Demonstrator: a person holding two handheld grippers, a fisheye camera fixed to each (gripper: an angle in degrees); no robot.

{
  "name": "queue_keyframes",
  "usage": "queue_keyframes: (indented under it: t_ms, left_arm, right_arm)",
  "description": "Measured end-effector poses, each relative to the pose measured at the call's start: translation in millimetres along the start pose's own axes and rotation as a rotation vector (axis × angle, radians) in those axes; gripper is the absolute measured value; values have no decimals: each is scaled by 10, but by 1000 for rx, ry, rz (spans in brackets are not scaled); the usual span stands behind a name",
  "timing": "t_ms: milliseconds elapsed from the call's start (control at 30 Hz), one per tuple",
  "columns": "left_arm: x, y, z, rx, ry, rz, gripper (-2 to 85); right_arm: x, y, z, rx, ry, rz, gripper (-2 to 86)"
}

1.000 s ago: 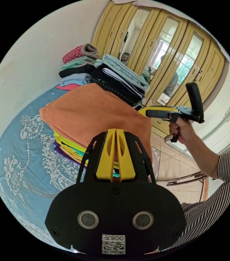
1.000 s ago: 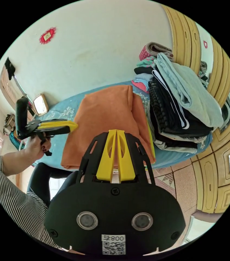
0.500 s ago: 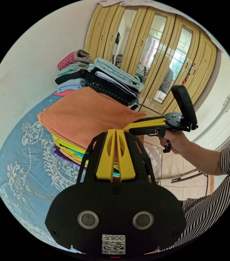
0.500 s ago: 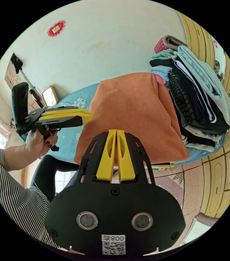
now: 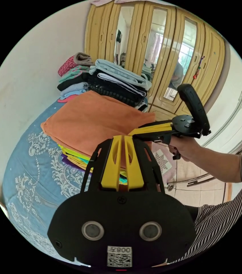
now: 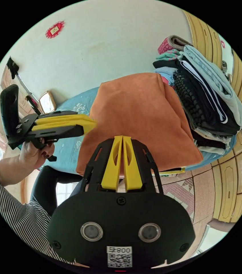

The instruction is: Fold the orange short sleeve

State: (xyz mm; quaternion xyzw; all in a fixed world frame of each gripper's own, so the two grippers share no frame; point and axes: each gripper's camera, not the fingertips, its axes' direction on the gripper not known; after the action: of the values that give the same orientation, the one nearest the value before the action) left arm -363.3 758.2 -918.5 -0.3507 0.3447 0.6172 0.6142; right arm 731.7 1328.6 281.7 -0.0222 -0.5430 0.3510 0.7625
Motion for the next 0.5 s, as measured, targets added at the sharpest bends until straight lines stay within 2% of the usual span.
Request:
queue_keyframes:
  t_ms: [33,300,500]
  left_arm:
    - [18,28,61,-44,-11,20,6]
    - [-131,275,-475,35,83,-54,4]
    - [-176,685,-1101,82,41,-49,4]
  right_arm:
    - [-23,2,1,3,3,3,1]
    - [-322,-46,-19,-4,35,21,1]
    - [-506,-150,-231,7,23,64,1]
